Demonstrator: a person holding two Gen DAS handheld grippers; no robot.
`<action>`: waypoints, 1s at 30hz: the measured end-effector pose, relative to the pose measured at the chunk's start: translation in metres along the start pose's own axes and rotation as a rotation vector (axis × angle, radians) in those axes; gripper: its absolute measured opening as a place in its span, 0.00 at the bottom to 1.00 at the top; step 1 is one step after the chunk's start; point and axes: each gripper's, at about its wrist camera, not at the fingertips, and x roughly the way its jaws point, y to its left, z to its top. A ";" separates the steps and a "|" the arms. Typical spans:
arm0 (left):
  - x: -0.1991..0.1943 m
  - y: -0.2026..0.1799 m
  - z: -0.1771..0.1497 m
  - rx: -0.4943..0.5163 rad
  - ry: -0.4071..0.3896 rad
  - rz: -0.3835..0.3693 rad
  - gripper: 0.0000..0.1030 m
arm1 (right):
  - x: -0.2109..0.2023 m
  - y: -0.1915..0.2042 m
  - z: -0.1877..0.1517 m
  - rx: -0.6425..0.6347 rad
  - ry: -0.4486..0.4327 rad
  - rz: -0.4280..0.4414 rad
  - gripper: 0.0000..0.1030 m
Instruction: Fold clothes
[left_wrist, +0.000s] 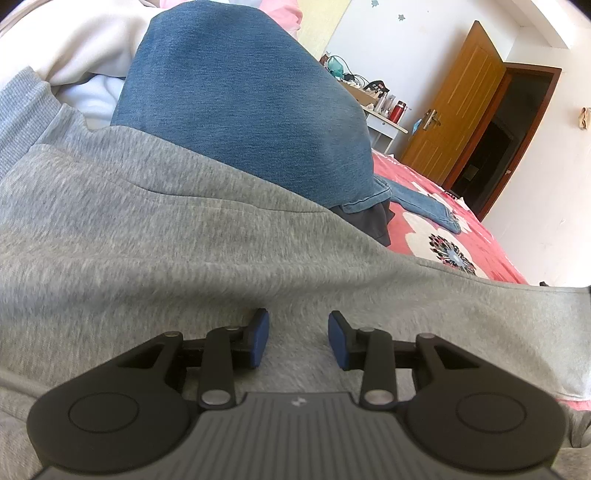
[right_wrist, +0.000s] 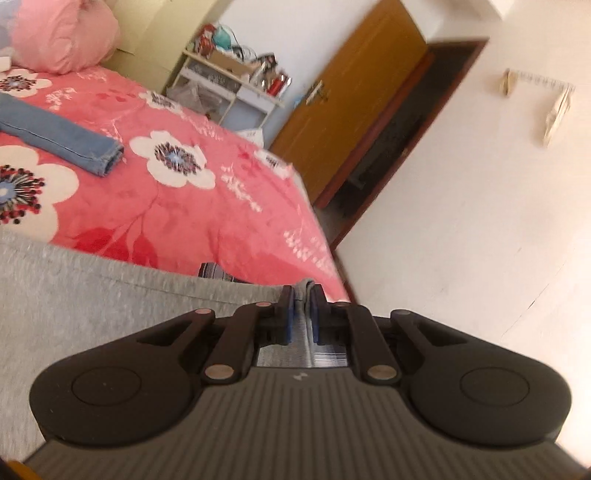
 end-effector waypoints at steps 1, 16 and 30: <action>0.000 0.000 0.000 0.000 0.000 0.000 0.36 | 0.009 0.001 -0.001 0.005 0.014 0.003 0.07; -0.003 0.001 0.000 -0.001 -0.004 -0.012 0.38 | 0.013 -0.066 -0.042 0.503 0.114 -0.040 0.19; -0.106 -0.050 0.008 0.087 0.047 -0.171 0.40 | -0.111 -0.024 -0.161 1.068 0.320 0.589 0.42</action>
